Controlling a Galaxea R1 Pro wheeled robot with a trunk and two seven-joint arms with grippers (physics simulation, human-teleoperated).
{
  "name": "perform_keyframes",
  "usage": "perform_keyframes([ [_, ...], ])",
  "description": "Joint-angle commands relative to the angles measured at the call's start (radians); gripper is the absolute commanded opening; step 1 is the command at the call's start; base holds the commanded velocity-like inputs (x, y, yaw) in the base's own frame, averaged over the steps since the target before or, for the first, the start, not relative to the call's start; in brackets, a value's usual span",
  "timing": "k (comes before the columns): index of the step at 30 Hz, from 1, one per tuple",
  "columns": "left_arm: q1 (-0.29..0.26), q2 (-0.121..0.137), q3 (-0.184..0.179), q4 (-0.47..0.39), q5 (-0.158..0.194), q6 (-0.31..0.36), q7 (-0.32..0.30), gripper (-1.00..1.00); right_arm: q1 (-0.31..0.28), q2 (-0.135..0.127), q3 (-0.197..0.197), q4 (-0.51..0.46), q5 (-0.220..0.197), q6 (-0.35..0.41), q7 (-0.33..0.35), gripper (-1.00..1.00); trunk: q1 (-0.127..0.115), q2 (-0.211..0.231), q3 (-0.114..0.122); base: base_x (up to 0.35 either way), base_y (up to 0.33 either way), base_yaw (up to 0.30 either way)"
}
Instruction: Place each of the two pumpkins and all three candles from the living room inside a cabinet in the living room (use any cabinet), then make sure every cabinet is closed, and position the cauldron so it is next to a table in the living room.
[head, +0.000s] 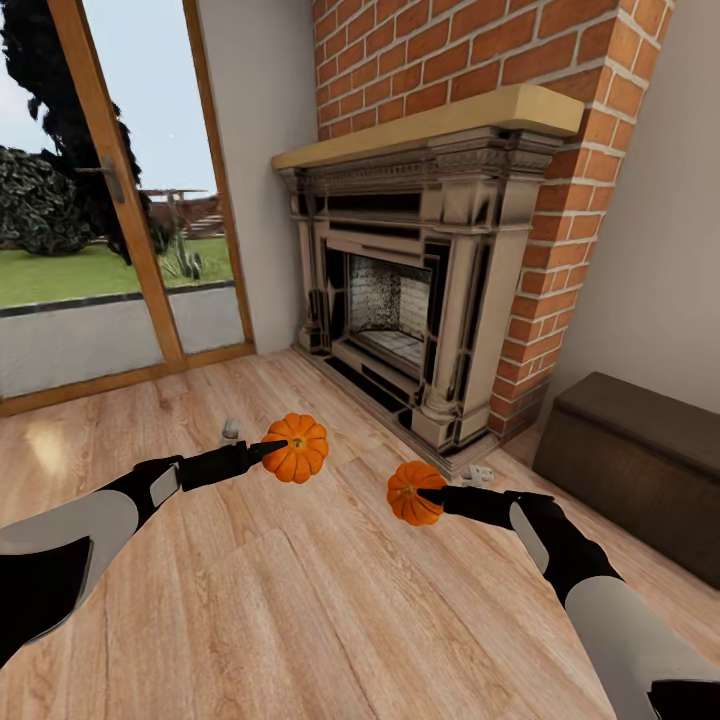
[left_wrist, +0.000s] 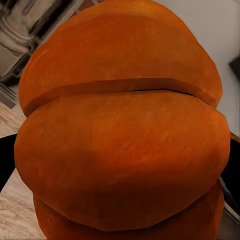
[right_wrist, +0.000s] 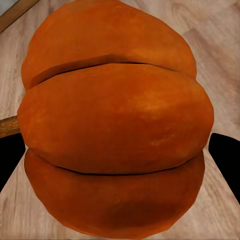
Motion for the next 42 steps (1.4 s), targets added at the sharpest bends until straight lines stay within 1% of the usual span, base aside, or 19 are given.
perform_keyframes([
  [1, 0.000, 0.000, 0.001, 0.000, 0.000, 0.000, -0.001, -1.00, 0.000, 0.000, 0.000, 0.003, 0.000, 0.000, -0.001, -1.00, -0.004, 0.007, 0.002, 0.000, 0.000, 0.000],
  [7, 0.000, -0.002, 0.001, 0.000, 0.000, -0.001, 0.000, -1.00, 0.000, 0.000, 0.001, 0.018, 0.001, 0.000, -0.001, -1.00, -0.027, 0.049, 0.011, 0.000, 0.000, 0.000],
  [25, 0.002, -0.004, 0.001, -0.001, 0.000, -0.001, 0.000, -1.00, 0.000, 0.001, 0.001, 0.021, 0.001, -0.001, -0.003, -1.00, -0.096, 0.175, 0.039, 0.000, 0.000, 0.000],
  [28, 0.002, -0.003, 0.001, -0.001, 0.000, -0.002, -0.001, -1.00, 0.000, 0.001, 0.000, 0.022, 0.000, -0.002, -0.002, -1.00, -0.096, 0.175, 0.034, 0.000, 0.000, 0.000],
  [30, 0.004, 0.003, 0.002, -0.002, 0.003, -0.004, -0.005, -1.00, 0.000, 0.000, -0.001, 0.027, 0.000, -0.003, 0.001, -1.00, -0.096, 0.175, 0.032, 0.000, 0.000, 0.000],
  [35, 0.007, 0.004, 0.002, -0.004, 0.004, -0.006, -0.008, -1.00, 0.000, 0.000, -0.001, 0.029, 0.000, -0.003, 0.009, -1.00, -0.096, 0.175, 0.031, 0.000, 0.000, -0.014],
  [42, 0.008, -0.003, 0.001, -0.028, 0.002, -0.007, -0.007, -1.00, 0.000, 0.000, -0.001, 0.029, -0.002, -0.002, 0.012, -1.00, -0.096, 0.175, 0.037, 0.000, 0.000, -0.230],
])
